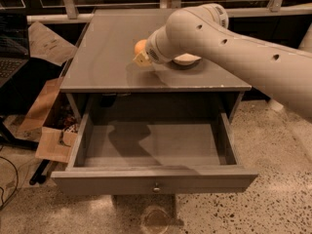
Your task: Pick orange from top drawer and place on counter
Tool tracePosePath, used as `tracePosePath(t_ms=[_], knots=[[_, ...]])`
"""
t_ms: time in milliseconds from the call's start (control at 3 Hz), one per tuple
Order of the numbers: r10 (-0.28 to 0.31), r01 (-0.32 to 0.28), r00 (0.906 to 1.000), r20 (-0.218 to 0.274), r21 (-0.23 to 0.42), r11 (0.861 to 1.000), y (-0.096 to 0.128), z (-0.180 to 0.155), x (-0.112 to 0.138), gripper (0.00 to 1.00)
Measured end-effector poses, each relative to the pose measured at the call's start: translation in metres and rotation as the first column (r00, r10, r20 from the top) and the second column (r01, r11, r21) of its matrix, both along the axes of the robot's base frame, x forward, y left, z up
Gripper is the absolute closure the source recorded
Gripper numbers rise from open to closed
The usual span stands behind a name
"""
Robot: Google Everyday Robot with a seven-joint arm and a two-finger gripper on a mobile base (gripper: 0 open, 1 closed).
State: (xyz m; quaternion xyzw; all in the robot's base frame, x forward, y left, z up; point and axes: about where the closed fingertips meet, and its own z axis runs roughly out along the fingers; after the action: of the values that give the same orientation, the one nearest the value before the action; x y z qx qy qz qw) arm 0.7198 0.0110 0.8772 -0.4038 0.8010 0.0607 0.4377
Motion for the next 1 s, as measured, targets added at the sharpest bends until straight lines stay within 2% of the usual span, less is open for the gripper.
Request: tracePosePath(t_ms=[333,667,1000], knots=[[0.0,0.0,1.0,0.0,0.0,1.0,0.0,0.0,0.0,0.59],[0.0,0.0,1.0,0.0,0.0,1.0,0.0001,0.0,0.0,0.27],[0.0,0.0,1.0,0.0,0.0,1.0,0.0001,-0.0001,0.0,0.03]])
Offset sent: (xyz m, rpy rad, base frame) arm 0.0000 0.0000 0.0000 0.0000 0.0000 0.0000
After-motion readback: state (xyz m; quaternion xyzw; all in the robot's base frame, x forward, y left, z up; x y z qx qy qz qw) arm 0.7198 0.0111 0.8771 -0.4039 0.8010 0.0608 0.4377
